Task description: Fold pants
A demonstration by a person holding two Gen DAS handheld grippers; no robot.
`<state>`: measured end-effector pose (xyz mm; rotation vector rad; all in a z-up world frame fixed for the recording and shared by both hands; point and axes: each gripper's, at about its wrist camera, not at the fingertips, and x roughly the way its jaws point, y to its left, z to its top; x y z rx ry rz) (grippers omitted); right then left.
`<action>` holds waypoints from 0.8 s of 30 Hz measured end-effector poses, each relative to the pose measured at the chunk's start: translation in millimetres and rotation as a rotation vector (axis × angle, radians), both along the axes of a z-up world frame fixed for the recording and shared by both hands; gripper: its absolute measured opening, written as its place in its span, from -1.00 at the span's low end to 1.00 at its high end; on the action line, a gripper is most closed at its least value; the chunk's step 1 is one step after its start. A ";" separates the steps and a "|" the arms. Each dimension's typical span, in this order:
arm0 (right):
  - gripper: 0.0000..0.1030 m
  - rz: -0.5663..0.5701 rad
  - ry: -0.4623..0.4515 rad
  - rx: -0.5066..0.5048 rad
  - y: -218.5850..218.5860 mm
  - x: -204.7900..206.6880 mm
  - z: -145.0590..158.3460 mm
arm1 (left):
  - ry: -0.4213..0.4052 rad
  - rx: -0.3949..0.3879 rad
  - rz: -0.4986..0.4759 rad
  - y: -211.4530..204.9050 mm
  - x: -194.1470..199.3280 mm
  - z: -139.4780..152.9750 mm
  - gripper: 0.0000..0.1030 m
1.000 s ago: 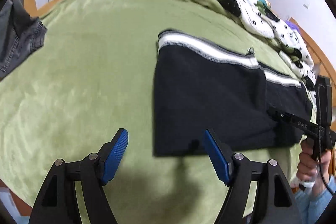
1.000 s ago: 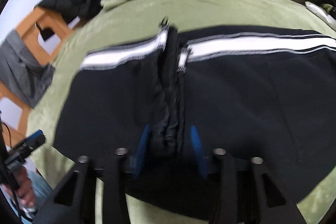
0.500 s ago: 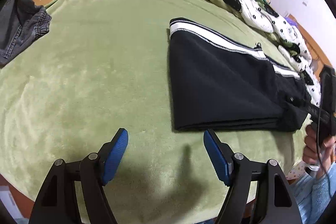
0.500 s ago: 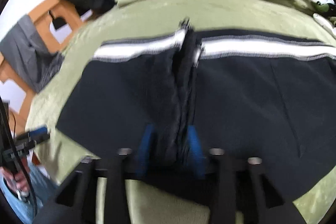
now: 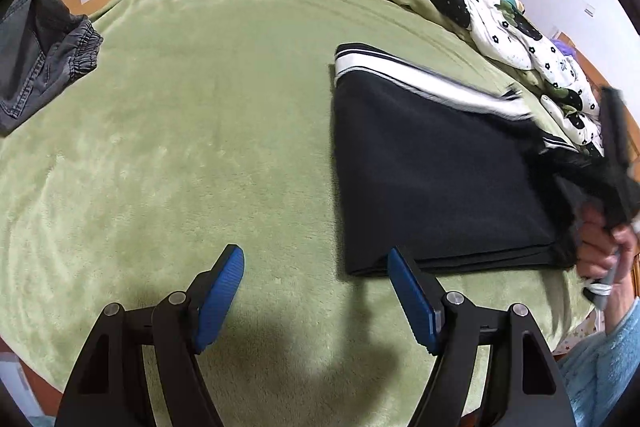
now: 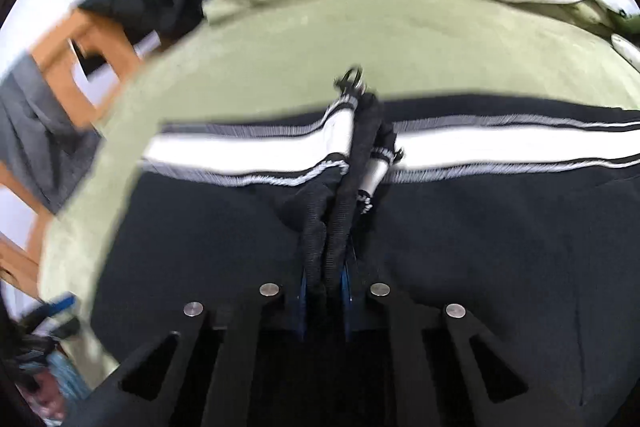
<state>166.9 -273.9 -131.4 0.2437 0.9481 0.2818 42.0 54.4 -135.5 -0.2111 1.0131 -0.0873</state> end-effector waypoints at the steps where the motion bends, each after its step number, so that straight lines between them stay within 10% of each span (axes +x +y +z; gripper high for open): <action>1: -0.77 0.000 -0.008 -0.006 -4.2 -0.1 3.3 | -0.001 -0.004 0.000 -0.5 -0.1 -0.1 0.41; 8: -0.61 -0.057 0.104 -0.079 -25.0 10.7 -40.9 | -0.027 -0.016 -0.023 -11.5 6.1 4.8 0.41; 16: -0.54 -0.083 -0.041 -0.133 -29.9 -62.5 19.0 | -0.104 -0.030 -0.041 -33.7 20.5 12.1 0.41; 24: -0.40 -0.038 0.080 -0.229 -17.6 -83.1 -27.2 | 0.055 -0.021 -0.051 -53.3 37.7 -25.2 0.42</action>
